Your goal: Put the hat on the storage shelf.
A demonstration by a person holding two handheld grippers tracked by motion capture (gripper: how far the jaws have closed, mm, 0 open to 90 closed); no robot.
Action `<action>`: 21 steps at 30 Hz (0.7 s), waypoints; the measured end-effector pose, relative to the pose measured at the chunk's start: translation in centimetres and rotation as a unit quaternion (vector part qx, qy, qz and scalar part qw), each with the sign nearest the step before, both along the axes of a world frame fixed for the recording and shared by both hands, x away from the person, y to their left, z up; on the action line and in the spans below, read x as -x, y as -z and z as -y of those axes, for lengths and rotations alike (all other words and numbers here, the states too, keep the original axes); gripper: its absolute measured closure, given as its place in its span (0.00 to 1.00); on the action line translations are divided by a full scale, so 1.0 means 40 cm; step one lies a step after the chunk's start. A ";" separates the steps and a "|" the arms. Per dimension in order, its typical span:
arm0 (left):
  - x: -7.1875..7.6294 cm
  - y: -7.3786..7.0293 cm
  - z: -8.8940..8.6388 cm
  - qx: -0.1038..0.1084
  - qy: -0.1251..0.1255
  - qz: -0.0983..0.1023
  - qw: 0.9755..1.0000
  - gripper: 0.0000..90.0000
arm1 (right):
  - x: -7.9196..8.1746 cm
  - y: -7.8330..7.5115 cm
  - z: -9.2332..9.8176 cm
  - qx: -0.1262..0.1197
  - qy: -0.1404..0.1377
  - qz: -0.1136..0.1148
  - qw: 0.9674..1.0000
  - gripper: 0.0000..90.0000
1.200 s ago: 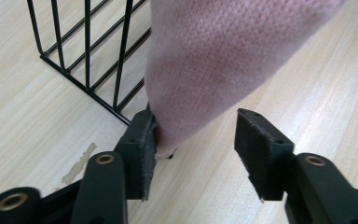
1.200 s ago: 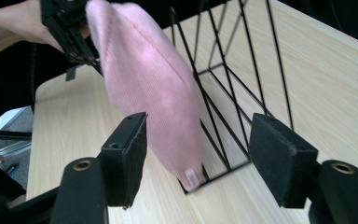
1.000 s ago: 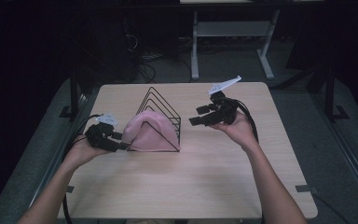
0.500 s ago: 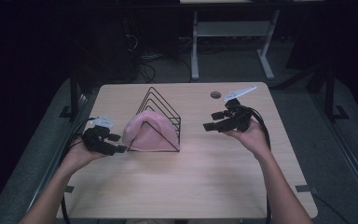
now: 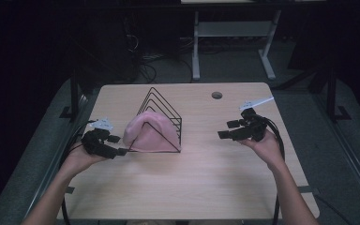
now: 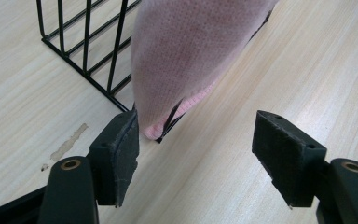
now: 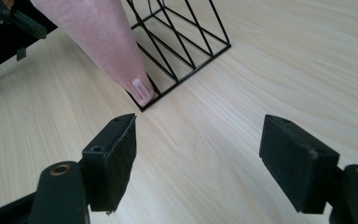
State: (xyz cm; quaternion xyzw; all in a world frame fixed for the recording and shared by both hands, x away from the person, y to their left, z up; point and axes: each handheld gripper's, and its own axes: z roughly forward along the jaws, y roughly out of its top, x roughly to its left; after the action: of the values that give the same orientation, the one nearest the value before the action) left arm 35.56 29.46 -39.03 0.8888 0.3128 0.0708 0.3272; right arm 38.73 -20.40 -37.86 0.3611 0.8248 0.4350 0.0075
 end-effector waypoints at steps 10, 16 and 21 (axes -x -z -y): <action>0.014 0.006 0.000 0.001 -0.002 0.002 1.000 0.32 | 0.029 0.026 0.054 0.004 0.020 -0.009 1.000 0.29; 0.019 0.010 0.000 -0.001 -0.003 0.002 1.000 0.31 | 0.050 0.046 0.087 0.004 0.031 -0.014 0.999 0.29; 0.024 0.014 0.001 0.000 -0.002 0.000 1.000 0.31 | 0.072 0.067 0.116 0.003 0.045 -0.021 0.999 0.29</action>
State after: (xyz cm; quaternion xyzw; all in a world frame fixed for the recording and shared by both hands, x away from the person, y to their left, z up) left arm 34.62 29.43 -39.61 0.8882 0.3145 0.0711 0.3273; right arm 35.86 -25.03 -40.54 0.4071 0.8088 0.4243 0.0105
